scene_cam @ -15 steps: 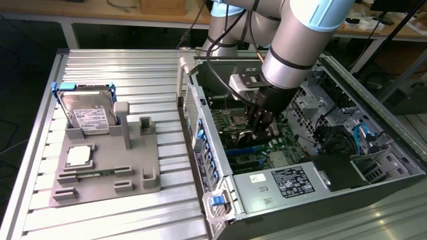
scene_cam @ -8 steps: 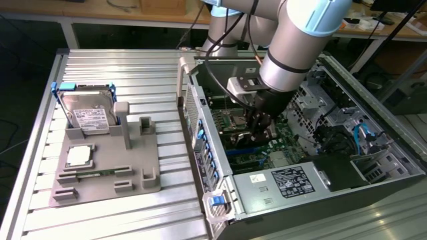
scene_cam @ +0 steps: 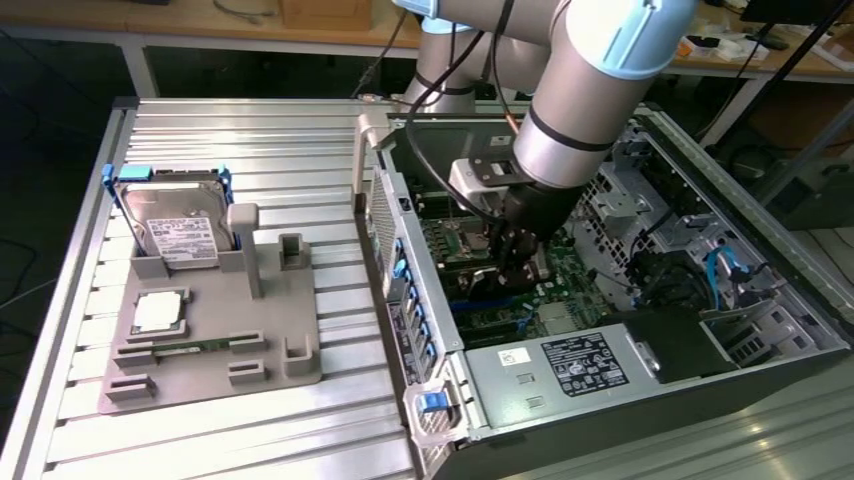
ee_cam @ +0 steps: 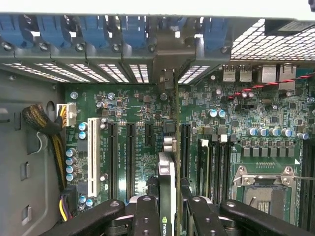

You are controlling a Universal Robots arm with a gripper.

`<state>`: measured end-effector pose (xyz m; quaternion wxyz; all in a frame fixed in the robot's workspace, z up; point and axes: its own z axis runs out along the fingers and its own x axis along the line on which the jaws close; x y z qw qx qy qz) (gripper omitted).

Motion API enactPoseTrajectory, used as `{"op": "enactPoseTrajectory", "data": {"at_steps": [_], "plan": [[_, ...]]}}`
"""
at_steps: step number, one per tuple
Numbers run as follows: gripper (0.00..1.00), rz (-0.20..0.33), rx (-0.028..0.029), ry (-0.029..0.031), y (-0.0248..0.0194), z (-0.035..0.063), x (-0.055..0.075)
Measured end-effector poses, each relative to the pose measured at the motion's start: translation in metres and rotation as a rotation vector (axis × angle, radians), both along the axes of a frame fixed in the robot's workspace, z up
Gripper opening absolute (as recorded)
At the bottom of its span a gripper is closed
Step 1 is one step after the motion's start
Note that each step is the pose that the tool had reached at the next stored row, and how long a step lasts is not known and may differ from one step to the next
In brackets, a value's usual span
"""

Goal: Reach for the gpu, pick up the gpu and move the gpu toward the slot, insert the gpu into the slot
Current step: 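Insert the gpu into the slot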

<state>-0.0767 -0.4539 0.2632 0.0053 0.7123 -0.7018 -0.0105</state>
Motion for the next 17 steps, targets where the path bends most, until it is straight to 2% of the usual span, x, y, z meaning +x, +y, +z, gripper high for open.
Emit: {"op": "enactPoseTrajectory", "data": {"at_steps": [13,15,16,17], "plan": [[0.27,0.0,0.0002,-0.0001,-0.0001,-0.0058,0.0001],[0.27,-0.003,0.0002,-0.0001,-0.0024,-0.0063,0.0003],[0.27,-0.003,0.0005,0.0028,-0.0023,-0.0026,0.0003],[0.27,-0.004,0.0001,0.0032,-0.0034,-0.0029,0.0003]]}}
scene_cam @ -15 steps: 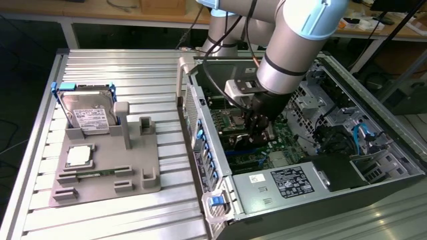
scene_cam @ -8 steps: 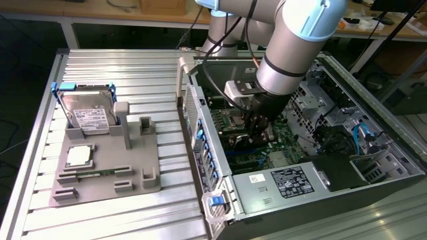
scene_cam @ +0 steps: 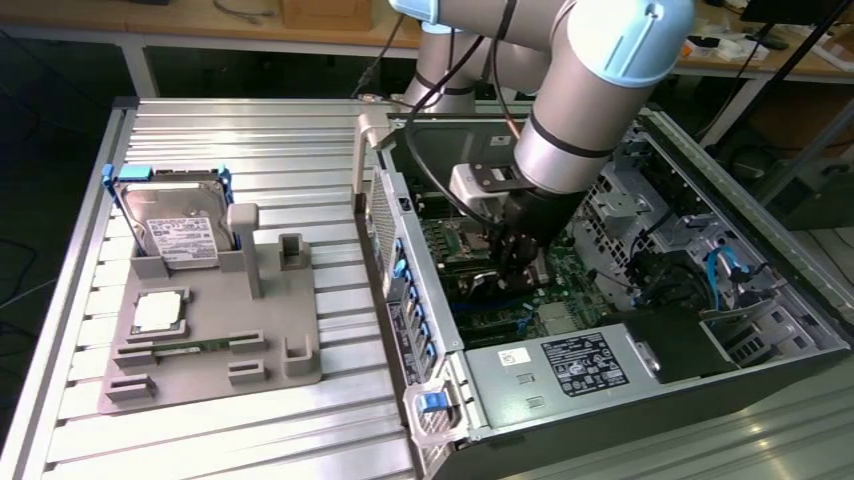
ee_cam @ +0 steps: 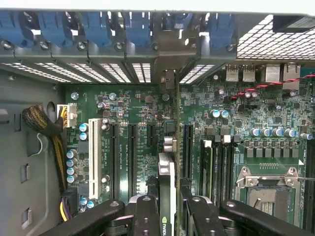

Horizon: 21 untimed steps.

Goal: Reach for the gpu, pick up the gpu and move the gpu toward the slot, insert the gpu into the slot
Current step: 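Insert the gpu into the slot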

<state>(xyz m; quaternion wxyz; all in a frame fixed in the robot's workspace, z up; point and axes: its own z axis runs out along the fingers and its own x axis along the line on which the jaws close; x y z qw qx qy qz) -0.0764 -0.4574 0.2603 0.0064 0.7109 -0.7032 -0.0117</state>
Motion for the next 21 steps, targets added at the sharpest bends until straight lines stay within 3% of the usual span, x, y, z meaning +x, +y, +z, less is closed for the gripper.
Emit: {"op": "enactPoseTrajectory", "data": {"at_steps": [4,6,15,21], "plan": [[0.27,-0.001,0.0025,0.0016,-0.0002,-0.0047,0.0],[0.27,-0.001,0.0141,0.0017,-0.0002,-0.009,0.0],[0.27,-0.001,0.0173,0.0016,-0.0002,-0.01,-0.0001],[0.27,-0.002,0.0269,0.0015,-0.0002,-0.0051,-0.0006]]}}
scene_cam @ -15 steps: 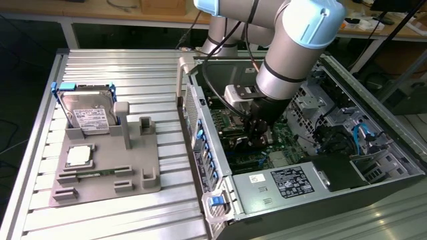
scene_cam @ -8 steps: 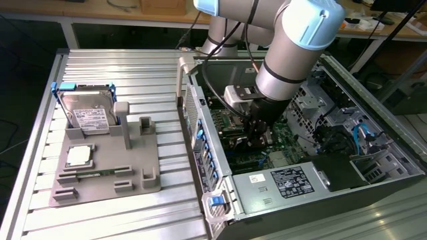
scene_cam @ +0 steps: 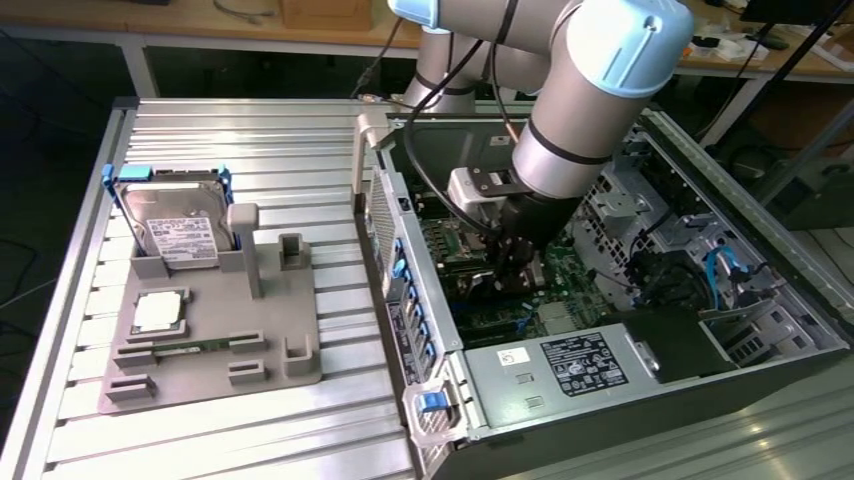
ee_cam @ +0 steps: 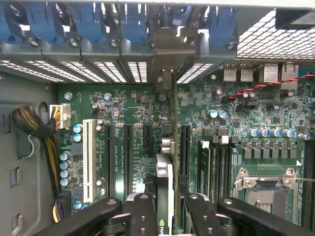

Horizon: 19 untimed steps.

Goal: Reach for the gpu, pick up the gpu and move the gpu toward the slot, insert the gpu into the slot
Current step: 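Insert the gpu into the slot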

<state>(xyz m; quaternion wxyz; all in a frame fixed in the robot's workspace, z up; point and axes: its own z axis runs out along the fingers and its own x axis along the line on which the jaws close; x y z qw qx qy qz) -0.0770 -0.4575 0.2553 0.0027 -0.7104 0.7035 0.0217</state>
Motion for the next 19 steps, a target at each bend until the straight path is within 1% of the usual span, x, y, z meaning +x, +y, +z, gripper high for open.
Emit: {"op": "enactPoseTrajectory", "data": {"at_steps": [2,6,8,11,17,19], "plan": [[0.27,0.0,0.0025,0.0001,0.0,0.0001,0.0],[0.27,0.0,0.0119,0.0002,-0.0001,-0.0001,0.0],[0.27,0.0,0.0141,0.0002,0.0,-0.0001,0.0],[0.27,0.0,0.0149,0.0001,-0.0004,-0.0004,0.0],[0.27,0.0,0.0139,0.0005,-0.0019,-0.0035,-0.0001],[0.27,0.0,0.0146,0.0004,-0.0022,-0.004,-0.0001]]}}
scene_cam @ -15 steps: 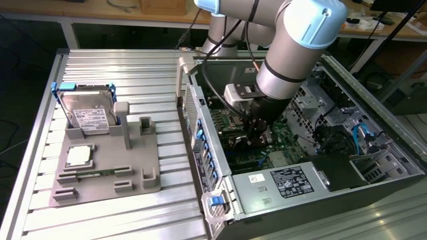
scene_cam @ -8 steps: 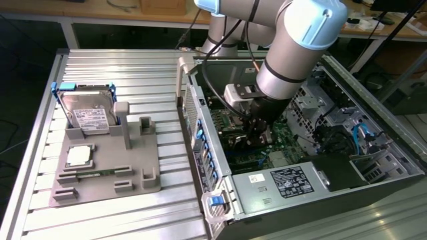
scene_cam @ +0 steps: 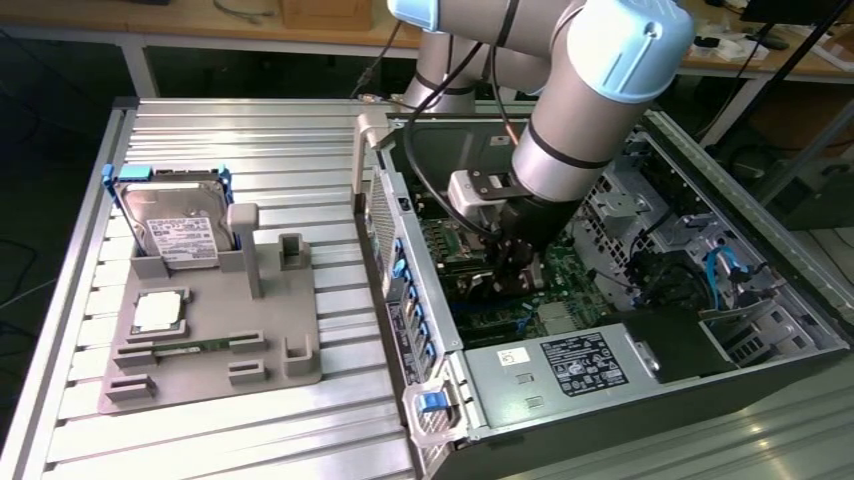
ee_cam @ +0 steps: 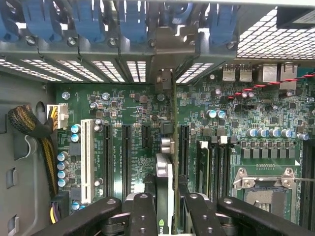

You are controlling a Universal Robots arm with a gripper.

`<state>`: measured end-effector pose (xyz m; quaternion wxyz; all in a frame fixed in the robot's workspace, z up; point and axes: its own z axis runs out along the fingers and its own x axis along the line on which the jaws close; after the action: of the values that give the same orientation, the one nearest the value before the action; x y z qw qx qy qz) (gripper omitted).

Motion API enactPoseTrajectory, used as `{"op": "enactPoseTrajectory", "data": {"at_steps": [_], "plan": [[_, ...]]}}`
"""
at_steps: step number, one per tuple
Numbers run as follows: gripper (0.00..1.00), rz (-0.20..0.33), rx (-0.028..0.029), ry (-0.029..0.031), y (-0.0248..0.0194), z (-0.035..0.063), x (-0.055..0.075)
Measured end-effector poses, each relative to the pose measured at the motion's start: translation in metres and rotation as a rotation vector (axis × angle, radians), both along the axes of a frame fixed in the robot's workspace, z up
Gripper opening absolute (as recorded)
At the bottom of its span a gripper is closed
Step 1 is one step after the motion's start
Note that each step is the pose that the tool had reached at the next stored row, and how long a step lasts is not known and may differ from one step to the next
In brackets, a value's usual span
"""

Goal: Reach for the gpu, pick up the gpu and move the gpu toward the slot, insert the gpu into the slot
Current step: 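Insert the gpu into the slot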

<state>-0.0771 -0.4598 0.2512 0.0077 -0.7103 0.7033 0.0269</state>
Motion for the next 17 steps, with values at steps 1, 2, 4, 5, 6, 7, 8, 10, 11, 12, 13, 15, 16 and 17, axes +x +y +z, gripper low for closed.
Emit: {"op": "enactPoseTrajectory", "data": {"at_steps": [1,2,4,5,6,7,8,10,11,12,13,15,16,17], "plan": [[0.27,0.0,0.0003,-0.0002,0.0,-0.0002,0.0],[0.27,0.0,0.0001,-0.0002,0.0,-0.0001,0.0001],[0.27,0.0,0.001,-0.0008,0.0001,0.0011,0.0002],[0.27,0.0,0.0014,-0.001,0.0001,0.0019,0.0002],[0.27,0.0,0.001,-0.0007,0.0001,0.003,0.0002],[0.27,0.0,0.0015,0.0,0.0002,0.0035,0.0001],[0.27,0.0,0.0007,-0.0004,0.0001,0.0035,0.0001],[0.27,0.0,0.0003,-0.0004,0.0,0.0036,0.0001],[0.27,0.0,0.0001,-0.0002,-0.0004,0.0038,0.0001],[0.27,0.0,0.0002,-0.0002,-0.0012,0.0037,0.0001],[0.27,0.0,0.0002,-0.0003,-0.0018,0.0037,0.0001],[0.27,0.0,0.0002,-0.0003,-0.0028,0.0038,0.0001],[0.27,0.0,0.0002,-0.0003,-0.0032,0.0039,0.0001],[0.27,0.0,0.0001,-0.0003,-0.0035,0.004,0.0001]]}}
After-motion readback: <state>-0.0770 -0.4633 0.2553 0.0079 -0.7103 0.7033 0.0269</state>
